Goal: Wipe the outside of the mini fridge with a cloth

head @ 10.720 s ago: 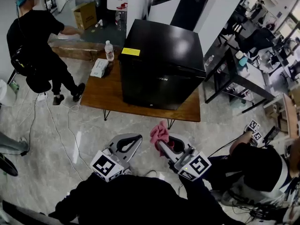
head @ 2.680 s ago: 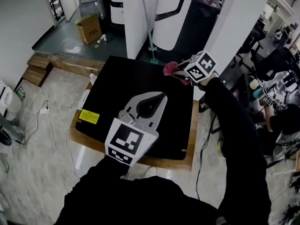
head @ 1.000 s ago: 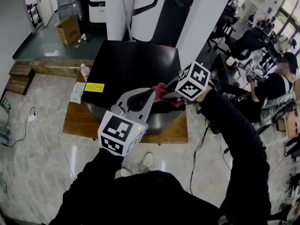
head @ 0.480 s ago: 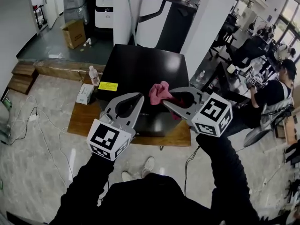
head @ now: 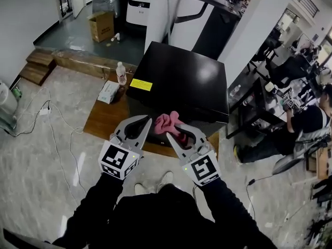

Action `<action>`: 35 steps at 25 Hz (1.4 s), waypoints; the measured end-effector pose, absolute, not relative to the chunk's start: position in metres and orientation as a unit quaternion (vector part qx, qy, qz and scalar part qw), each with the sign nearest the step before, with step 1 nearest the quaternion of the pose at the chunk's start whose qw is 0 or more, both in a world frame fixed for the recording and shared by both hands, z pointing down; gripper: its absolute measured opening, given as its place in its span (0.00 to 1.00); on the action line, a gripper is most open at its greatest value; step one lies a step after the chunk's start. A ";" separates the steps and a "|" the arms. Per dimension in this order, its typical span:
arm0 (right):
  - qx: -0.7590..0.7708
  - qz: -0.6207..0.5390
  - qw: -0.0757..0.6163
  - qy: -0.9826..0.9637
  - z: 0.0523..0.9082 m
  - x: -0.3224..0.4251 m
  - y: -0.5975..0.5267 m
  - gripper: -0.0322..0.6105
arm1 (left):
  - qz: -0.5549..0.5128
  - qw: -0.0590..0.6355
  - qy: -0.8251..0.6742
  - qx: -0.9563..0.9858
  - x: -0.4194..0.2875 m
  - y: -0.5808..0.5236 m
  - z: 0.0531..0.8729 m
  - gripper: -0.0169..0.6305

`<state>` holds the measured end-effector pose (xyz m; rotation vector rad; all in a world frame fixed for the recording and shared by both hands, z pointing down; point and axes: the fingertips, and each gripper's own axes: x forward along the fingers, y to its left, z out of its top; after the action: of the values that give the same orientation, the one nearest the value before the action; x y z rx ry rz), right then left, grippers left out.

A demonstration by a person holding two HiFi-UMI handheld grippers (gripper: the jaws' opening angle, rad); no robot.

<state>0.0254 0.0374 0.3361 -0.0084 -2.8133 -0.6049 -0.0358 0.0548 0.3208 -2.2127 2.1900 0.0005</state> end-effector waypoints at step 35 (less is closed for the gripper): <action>0.067 -0.454 0.273 -0.845 0.465 -0.084 0.019 0.17 | -0.026 -0.067 0.751 -0.656 -0.104 0.046 0.441 0.04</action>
<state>-0.0840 0.0186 0.4650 0.1806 -2.2742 -1.2227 -0.1045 0.0456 0.4414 -2.1530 2.4662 -0.0867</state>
